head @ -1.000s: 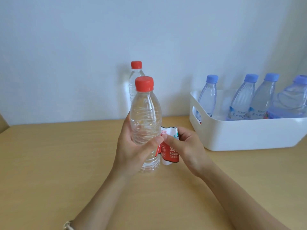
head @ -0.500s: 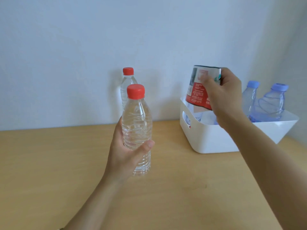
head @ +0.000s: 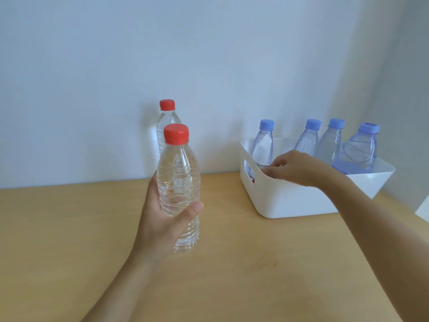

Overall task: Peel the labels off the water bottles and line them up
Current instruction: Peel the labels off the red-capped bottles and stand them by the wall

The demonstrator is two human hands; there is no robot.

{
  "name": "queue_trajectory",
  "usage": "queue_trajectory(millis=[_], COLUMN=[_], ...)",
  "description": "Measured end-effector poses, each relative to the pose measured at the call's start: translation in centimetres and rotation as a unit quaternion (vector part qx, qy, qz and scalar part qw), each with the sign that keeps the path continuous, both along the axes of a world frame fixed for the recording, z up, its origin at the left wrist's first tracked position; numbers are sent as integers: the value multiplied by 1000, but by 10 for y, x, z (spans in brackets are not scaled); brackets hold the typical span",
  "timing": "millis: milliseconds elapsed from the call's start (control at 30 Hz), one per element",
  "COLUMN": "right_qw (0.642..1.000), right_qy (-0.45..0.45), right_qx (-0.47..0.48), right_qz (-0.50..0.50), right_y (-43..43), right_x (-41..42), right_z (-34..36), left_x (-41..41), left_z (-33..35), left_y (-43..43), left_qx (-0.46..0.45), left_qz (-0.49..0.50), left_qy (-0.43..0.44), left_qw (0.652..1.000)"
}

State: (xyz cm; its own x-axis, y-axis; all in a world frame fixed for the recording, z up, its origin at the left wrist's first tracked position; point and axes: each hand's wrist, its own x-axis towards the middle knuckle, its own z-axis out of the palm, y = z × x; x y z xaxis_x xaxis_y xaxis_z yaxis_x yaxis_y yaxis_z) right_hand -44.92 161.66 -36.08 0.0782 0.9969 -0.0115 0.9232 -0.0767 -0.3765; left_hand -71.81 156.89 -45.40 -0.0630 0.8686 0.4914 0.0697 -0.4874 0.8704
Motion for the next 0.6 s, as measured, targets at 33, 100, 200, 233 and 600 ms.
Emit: queue_trajectory(millis=[33,100,200,233,600], right_qw=[1000,1000,996,991,901], right_qy=[-2,8,31,40,340], right_qx=[-6,-2,82,127,47], right_qz=[5,12,13,7,264], right_y=[-1,-3,-6,-8,-45], right_x=[-1,-5,-20,-27,-121], right_z=[2,6,8,9,-12], left_x=[0,0,0,0,-2], left_z=[0,1,2,2,-3], left_y=[0,-1,-1,-1,4], left_qx=[-1,-2,-5,-7,-17], left_qz=[0,0,-3,-5,-14], left_qy=[2,4,8,8,66], left_qw=[1000,1000,1000,1000,998])
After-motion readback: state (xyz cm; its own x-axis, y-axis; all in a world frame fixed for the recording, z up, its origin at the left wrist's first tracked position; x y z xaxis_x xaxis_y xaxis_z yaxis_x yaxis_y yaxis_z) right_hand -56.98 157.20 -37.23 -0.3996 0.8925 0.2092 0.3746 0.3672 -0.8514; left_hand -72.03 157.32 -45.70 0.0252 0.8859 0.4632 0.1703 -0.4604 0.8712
